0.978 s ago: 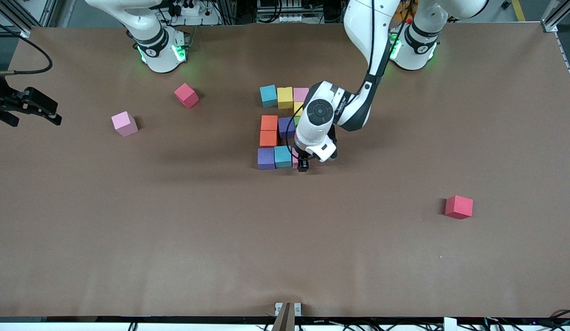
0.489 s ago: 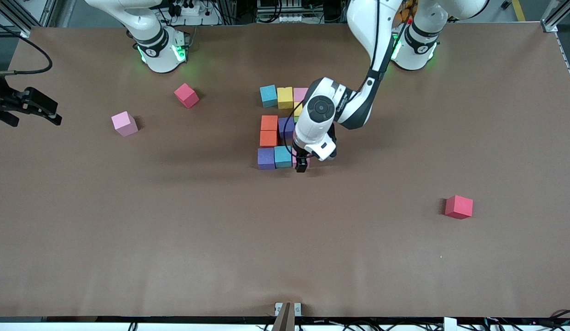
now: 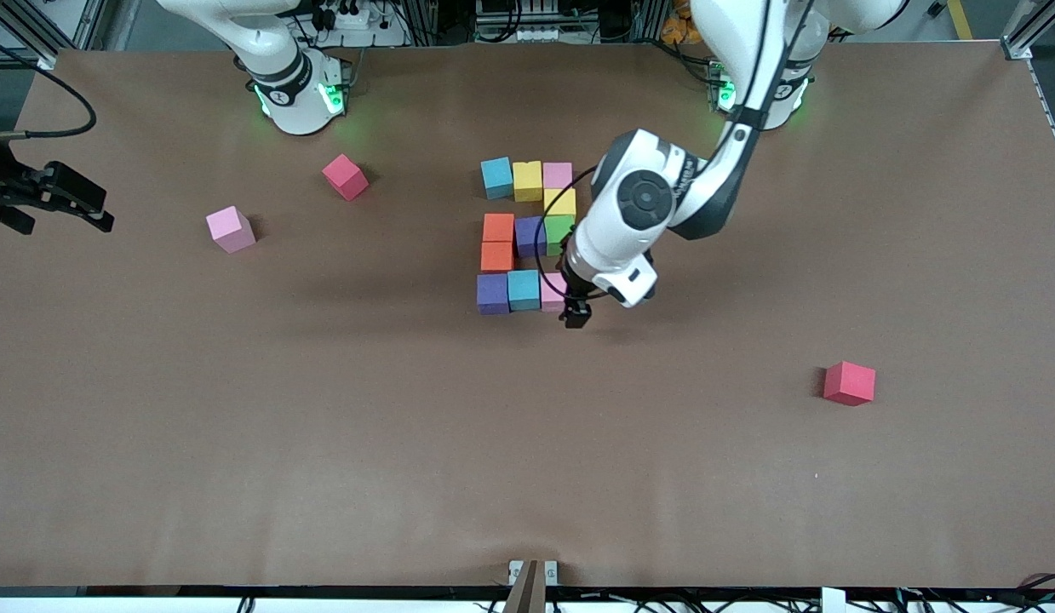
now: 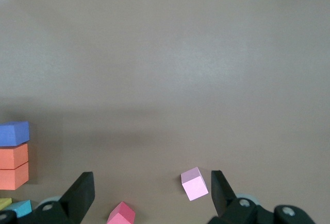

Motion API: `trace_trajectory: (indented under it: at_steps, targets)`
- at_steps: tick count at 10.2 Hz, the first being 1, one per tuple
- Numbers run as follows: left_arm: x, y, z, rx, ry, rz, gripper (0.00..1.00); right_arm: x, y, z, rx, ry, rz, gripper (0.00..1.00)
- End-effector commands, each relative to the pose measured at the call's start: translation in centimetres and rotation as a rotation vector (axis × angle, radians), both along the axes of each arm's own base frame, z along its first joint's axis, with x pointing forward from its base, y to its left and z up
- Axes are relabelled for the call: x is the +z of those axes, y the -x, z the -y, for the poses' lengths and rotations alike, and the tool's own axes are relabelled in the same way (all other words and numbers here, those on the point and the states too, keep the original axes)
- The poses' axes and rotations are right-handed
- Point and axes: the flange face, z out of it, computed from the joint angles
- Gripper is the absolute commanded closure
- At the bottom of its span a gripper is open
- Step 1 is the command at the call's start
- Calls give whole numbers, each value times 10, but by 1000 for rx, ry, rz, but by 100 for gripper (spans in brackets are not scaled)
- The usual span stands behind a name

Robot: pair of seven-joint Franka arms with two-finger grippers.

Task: Form number 2 with 11 blocks
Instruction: 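Open the left gripper and lift away from the light-pink cube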

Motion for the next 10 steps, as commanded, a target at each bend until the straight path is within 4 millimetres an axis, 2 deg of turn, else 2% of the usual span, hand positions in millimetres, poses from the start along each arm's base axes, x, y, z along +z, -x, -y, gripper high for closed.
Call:
trace_trajectory:
  at_steps: [1, 2, 5, 7, 9, 10]
  targets:
    - [28, -22, -15, -43, 19, 6, 0, 6, 3, 3, -7, -10, 2, 0]
    - [43, -37, -37, -54, 24, 32, 0, 6, 3, 3, -7, -10, 2, 0]
    - [91, -69, -84, -204, -2, 67, 0, 6, 3, 4, -10, -10, 2, 0]
    - [116, -90, -130, -297, -28, 97, 0, 6, 3, 4, -10, -10, 2, 0]
    - [131, -96, -160, -449, -36, 129, 0, 6, 3, 4, -10, -10, 2, 0]
    - [130, -102, -184, -511, -51, 120, 0, 5, 2, 4, -10, -10, -1, 0]
